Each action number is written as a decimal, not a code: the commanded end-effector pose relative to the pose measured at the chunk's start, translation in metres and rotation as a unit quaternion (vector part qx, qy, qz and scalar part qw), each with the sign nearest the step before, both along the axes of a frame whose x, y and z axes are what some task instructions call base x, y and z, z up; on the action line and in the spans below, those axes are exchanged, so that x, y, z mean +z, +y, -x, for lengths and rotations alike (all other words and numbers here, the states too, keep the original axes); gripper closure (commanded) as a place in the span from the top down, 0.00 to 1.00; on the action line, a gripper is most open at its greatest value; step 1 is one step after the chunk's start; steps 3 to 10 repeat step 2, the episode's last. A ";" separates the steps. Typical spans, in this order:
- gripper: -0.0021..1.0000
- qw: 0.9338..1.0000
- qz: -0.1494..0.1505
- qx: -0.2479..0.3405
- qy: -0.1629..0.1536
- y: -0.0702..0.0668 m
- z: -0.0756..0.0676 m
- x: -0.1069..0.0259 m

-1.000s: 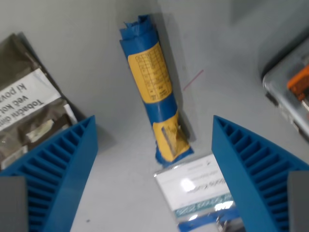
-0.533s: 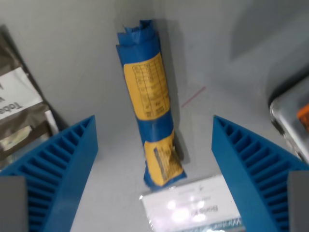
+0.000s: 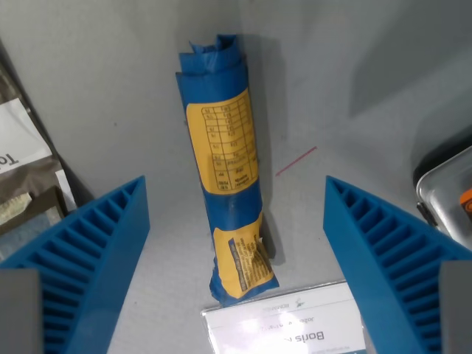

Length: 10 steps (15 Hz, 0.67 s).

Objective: Move above the blue bag

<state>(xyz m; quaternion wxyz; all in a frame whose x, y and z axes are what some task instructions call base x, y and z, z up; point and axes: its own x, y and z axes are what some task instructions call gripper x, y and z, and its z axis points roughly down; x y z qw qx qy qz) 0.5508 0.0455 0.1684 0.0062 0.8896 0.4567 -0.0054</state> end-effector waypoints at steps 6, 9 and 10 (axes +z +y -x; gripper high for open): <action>1.00 0.998 -0.004 0.015 -0.055 -0.003 0.006 -0.005; 1.00 0.998 -0.004 0.015 -0.055 -0.003 0.006 -0.005; 1.00 0.998 -0.004 0.015 -0.055 -0.003 0.006 -0.005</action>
